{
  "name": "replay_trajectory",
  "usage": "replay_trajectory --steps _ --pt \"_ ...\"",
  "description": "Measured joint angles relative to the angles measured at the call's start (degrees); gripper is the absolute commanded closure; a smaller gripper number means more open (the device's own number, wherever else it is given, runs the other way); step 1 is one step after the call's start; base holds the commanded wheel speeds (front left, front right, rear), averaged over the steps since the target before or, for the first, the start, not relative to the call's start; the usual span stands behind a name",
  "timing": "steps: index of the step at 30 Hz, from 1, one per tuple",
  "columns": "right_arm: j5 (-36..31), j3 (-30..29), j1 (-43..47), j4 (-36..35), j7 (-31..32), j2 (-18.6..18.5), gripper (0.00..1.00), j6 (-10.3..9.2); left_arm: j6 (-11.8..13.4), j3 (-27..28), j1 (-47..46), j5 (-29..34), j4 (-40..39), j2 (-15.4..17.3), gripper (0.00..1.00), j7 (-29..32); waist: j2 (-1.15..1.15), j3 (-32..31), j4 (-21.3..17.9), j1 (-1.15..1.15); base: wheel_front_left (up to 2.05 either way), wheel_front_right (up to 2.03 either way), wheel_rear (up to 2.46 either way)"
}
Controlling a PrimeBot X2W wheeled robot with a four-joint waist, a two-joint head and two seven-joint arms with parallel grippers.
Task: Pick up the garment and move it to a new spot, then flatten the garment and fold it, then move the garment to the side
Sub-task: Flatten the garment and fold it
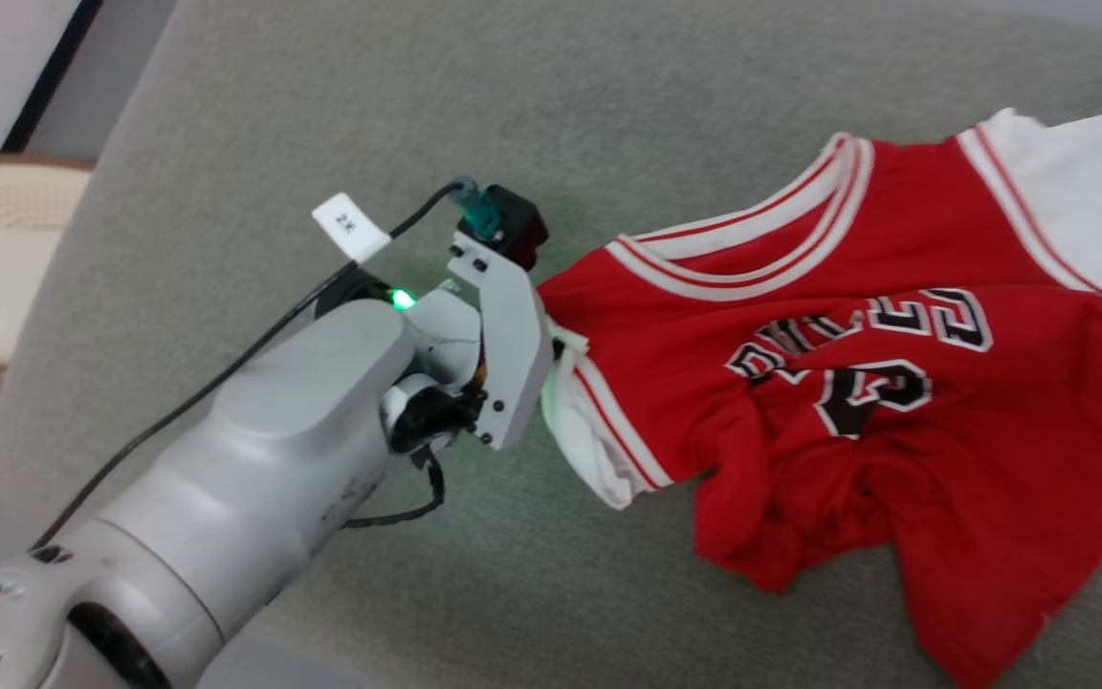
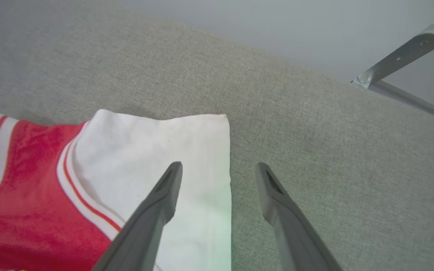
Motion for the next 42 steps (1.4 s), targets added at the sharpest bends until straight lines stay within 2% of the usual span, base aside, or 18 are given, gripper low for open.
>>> replay_trajectory --steps 4,15,16,17,18,23,25,33,42 --pt "0.2 -0.7 -2.9 4.8 1.8 0.6 0.00 0.00 -0.1 -1.3 -1.1 -1.4 -0.4 -0.9 1.00 -1.5 0.00 1.8 2.4 0.00 0.00 0.00 0.00" --pt "-6.3 -0.4 -8.5 17.7 4.0 2.3 0.00 0.01 -0.2 -3.7 -2.9 -4.4 0.6 -2.5 1.00 -5.0 0.00 4.7 6.8 0.00 0.00 0.00 0.00" --pt "-7.1 -0.4 -9.1 18.8 4.3 2.6 0.03 0.01 -0.2 -3.9 -3.0 -4.5 0.9 -2.5 1.00 -5.1 0.00 4.7 7.0 0.00 0.00 0.00 0.00" --pt "-7.7 -0.5 -9.6 19.5 4.4 2.9 0.66 0.01 -0.2 -4.0 -3.0 -5.0 1.4 -2.5 1.00 -5.2 0.00 4.8 7.1 0.00 0.00 0.00 0.00" --pt "-8.3 -0.6 -9.9 20.2 4.4 3.2 1.00 0.01 -0.2 -4.0 -3.0 -5.9 2.0 -2.4 1.00 -5.3 0.00 4.7 7.0 0.00 0.00 0.00 0.00" --pt "-9.6 -1.1 -10.9 21.9 2.5 5.8 1.00 0.01 -0.2 -3.8 -3.7 -7.1 7.2 -1.7 1.00 -6.2 0.00 4.1 5.8 0.00 0.00 0.00 0.00" --pt "-9.2 -2.6 -10.9 22.7 0.2 6.8 1.00 0.00 -0.2 -2.9 -4.1 -8.8 9.7 -1.2 1.00 -6.3 0.00 3.5 5.0 0.00 0.00 0.00 0.00" --pt "-8.0 -6.3 -12.4 23.2 -9.3 13.0 1.00 0.01 -0.1 -3.5 -9.3 -6.8 17.3 1.1 1.00 -5.2 0.00 -0.2 0.5 0.00 0.00 0.00 0.00" --pt "-9.2 -7.6 -17.6 22.9 -22.7 22.1 1.00 0.01 3.6 -1.9 -17.4 -5.4 26.1 1.1 1.00 -9.8 0.00 -5.4 -7.2 0.00 0.00 0.00 0.00"
